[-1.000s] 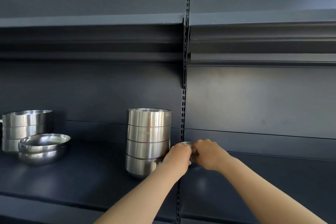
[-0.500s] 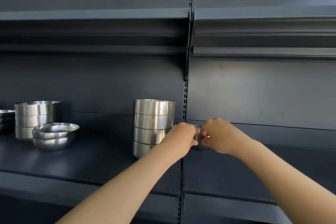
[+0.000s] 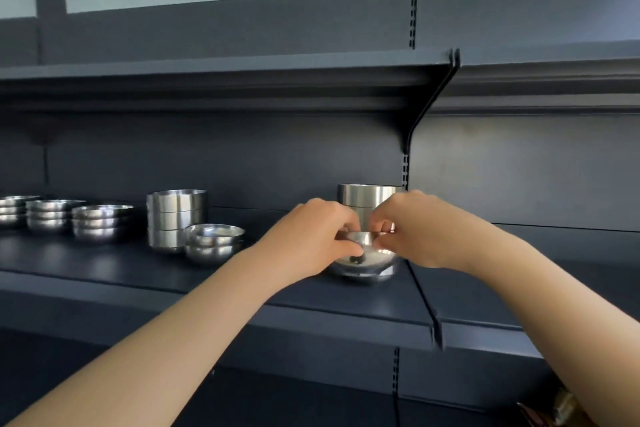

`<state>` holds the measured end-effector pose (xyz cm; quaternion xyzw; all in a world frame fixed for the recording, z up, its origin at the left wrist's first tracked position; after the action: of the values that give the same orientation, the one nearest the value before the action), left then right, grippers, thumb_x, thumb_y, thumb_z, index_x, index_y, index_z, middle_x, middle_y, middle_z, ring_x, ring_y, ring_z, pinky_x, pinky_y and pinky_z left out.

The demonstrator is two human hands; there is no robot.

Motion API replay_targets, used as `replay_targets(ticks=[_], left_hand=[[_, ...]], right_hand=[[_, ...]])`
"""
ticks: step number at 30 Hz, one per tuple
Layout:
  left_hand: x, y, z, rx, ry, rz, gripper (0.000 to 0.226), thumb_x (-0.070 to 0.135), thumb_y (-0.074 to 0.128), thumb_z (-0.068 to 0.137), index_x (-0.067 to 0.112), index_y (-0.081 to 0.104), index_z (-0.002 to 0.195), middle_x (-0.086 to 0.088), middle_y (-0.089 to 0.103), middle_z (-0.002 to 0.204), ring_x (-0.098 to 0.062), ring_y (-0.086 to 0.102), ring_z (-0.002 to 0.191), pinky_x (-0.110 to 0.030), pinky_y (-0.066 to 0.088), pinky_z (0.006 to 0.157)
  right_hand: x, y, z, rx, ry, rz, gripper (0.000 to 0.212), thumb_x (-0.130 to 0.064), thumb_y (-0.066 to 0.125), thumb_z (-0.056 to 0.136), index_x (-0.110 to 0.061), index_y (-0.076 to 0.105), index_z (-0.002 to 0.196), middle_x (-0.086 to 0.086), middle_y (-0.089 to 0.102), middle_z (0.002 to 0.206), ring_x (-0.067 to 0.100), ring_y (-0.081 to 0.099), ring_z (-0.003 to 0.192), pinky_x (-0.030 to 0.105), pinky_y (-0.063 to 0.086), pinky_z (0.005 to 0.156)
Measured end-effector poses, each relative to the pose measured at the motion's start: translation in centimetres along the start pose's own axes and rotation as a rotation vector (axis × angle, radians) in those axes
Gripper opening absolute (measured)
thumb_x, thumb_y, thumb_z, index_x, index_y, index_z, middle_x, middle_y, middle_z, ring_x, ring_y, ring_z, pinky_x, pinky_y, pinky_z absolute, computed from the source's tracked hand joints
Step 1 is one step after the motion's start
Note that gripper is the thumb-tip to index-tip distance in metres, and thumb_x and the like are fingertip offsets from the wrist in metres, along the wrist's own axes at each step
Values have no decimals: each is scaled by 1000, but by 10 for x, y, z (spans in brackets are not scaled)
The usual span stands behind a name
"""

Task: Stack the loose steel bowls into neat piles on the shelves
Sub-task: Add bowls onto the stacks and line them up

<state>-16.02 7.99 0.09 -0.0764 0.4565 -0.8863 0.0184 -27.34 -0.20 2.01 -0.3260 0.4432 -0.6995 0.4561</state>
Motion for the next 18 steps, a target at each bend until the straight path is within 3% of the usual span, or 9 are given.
replay_targets(ticks=[3,8,13,18], left_hand=[[-43,-26,-31,1,-69,48,8,34,67,83,28,63,88,15,48,74,-6,50,69,-23,35,57],[-119,-65,-72,57,-166,112,16,32,63,87,25,65,101,5,51,100,-19,54,89,-32,45,79],[-185,-88,-81,132,-210,124,17,28,63,87,21,66,102,3,55,104,-13,51,82,-25,39,73],[-242,-79,-63,135,-220,170,20,29,60,90,18,64,105,3,56,101,-9,45,75,-22,34,69]], right_hand=[[-45,10,21,53,-27,15,15,-18,52,90,-17,66,93,4,66,97,27,59,91,37,50,80],[-106,30,64,179,-54,63,18,-16,51,88,-23,67,90,1,66,99,27,60,90,36,49,78],[-151,58,111,286,-97,112,17,-15,48,93,-21,64,93,-3,56,95,20,47,77,27,32,66],[-162,88,168,271,-89,139,14,-15,45,95,-16,59,95,2,55,99,24,48,76,29,38,68]])
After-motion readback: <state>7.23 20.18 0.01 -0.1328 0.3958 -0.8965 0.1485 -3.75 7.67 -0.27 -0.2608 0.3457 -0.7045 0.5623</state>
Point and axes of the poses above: each hand's wrist, its own z-axis towards the middle knuckle, its own y-axis out of the palm, x = y × z, the point moved 3 cm from there along z, towards the middle knuckle
